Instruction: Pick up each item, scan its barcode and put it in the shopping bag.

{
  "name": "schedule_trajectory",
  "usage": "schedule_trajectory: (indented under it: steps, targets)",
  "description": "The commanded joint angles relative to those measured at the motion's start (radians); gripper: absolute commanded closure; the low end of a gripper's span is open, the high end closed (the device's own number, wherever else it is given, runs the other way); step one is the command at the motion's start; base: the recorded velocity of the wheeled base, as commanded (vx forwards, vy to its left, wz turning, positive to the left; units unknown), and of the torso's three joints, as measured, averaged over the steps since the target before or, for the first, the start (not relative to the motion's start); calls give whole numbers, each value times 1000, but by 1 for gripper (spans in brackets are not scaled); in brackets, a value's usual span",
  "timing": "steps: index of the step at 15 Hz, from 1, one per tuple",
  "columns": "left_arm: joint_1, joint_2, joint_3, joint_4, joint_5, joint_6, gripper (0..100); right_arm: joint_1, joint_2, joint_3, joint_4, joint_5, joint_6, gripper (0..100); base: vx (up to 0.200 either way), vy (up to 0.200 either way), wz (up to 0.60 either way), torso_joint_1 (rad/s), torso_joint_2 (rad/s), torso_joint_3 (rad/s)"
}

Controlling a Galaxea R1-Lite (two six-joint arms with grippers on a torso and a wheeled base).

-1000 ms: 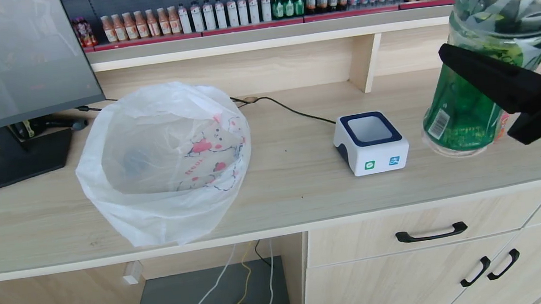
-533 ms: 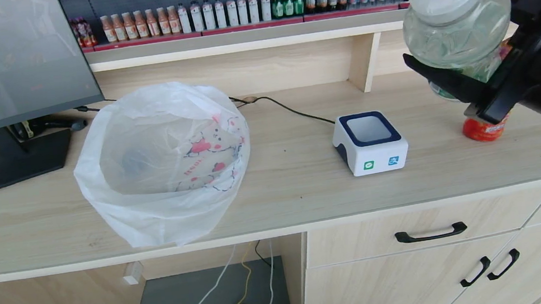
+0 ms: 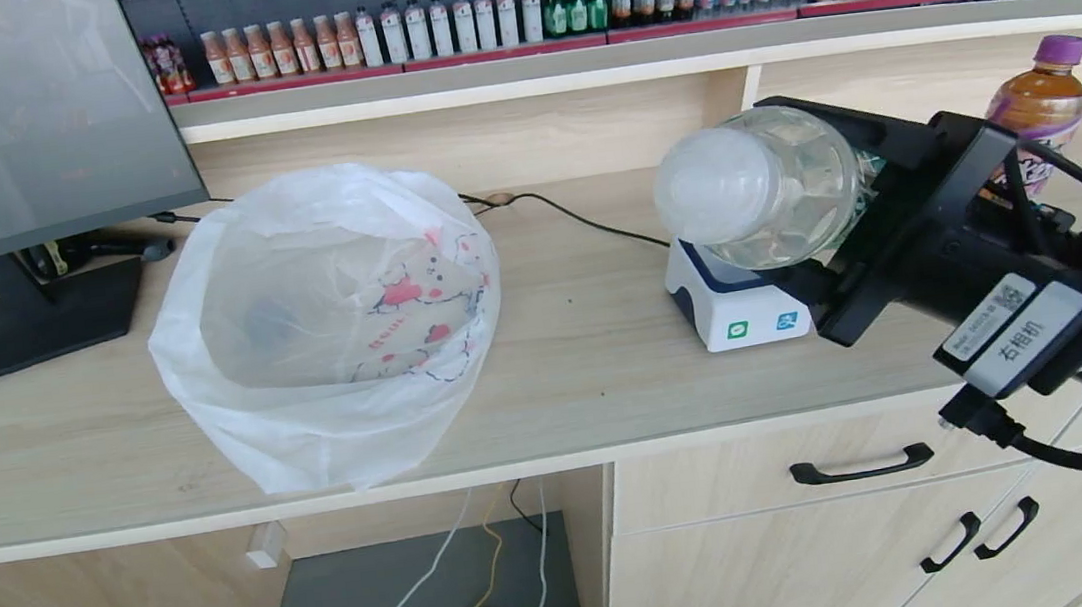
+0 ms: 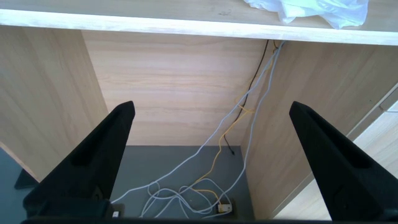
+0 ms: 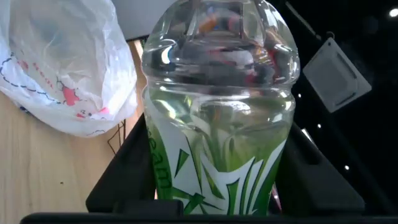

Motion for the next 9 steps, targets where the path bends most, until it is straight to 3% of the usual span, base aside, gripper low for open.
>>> schedule_trajectory:
  steps: [1,9]
  targets:
    - [0,0,0,0,0,0,0,5,39,15,-3,21,-22,100,0,0,0,0,0,0]
    - [0,0,0,0,0,0,0,-1,71,2,-52,75,-33,100,0,0,0,0,0,0]
